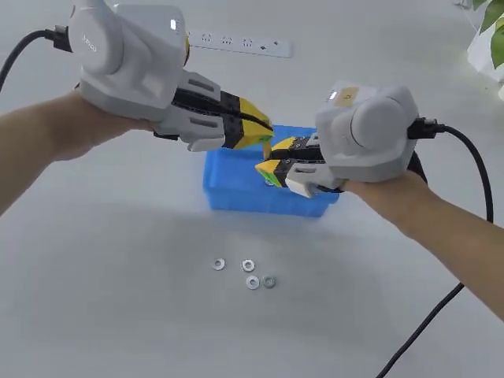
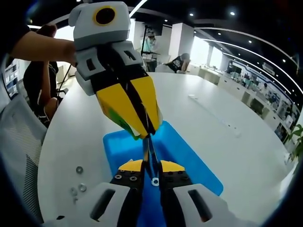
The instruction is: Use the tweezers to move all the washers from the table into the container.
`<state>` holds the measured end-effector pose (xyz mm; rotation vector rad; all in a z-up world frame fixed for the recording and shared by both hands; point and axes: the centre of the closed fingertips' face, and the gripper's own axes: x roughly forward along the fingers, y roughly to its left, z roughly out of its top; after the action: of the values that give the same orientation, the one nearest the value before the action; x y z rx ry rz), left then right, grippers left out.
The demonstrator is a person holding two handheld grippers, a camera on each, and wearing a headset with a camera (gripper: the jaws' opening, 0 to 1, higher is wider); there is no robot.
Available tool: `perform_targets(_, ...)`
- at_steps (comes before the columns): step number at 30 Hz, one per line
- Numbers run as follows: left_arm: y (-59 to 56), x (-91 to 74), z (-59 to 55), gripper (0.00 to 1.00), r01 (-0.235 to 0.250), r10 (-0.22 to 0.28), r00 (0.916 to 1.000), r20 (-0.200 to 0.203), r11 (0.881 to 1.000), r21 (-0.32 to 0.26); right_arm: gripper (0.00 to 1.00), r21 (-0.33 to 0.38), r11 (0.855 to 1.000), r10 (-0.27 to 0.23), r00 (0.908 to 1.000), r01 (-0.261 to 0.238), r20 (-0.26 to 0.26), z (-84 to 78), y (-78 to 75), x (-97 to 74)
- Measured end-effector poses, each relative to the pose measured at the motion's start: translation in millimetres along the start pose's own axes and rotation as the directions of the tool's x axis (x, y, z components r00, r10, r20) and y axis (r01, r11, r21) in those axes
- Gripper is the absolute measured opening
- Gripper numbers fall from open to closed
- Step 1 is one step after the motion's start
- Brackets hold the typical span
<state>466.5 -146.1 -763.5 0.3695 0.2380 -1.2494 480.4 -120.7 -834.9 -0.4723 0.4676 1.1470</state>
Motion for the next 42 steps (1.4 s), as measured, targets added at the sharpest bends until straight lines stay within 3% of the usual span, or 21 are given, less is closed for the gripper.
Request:
perform_targets(8, -2.1, -5.5, 1.0, 0.05, 0.008, -0.007, 0.9998, -0.019, 1.0, 0.025, 0.15, 0.008, 1.0, 0.02, 0.9997, -0.02, 0.015, 7.9, 4.1, -1.9)
perform_targets(16, -5.2, -13.5, 5.9, 0.05, 0.008, -0.007, 0.9997, -0.024, 0.999, 0.04, 0.14, -0.03, 0.999, 0.029, 0.9996, -0.029, 0.004, 9.0, 10.2, -3.2)
perform_targets(24, -13.4, -28.3, 20.4, 0.05, 0.027, -0.024, 0.9992, -0.033, 0.996, 0.089, 0.13, -0.09, 0.996, 0.024, 0.9987, -0.019, 0.044, 26.9, 17.3, -15.5)
perform_targets(30, -28.8, -48.3, 41.5, 0.05, 0.053, -0.043, 0.9974, -0.057, 0.982, 0.181, 0.13, -0.15, 0.988, 0.031, 0.9955, -0.018, 0.09, 51.4, 33.6, -32.1)
perform_targets(34, -42.3, -62.7, 50.4, 0.05, 0.067, -0.054, 0.9962, -0.068, 0.975, 0.21, 0.12, -0.187, 0.982, 0.036, 0.9934, -0.016, 0.108, 62.0, 48.7, -41.2)
perform_targets(38, -57.1, -72.2, 52.1, 0.05, 0.081, -0.064, 0.9944, -0.084, 0.972, 0.222, 0.12, -0.209, 0.978, 0.048, 0.9928, -0.024, 0.11, 65.3, 64.0, -47.3)
perform_targets(42, -71.2, -78.1, 41.9, 0.05, 0.099, -0.071, 0.9892, -0.129, 0.968, 0.229, 0.11, -0.228, 0.973, 0.062, 0.9935, -0.039, 0.095, 60.9, 78.7, -49.4)
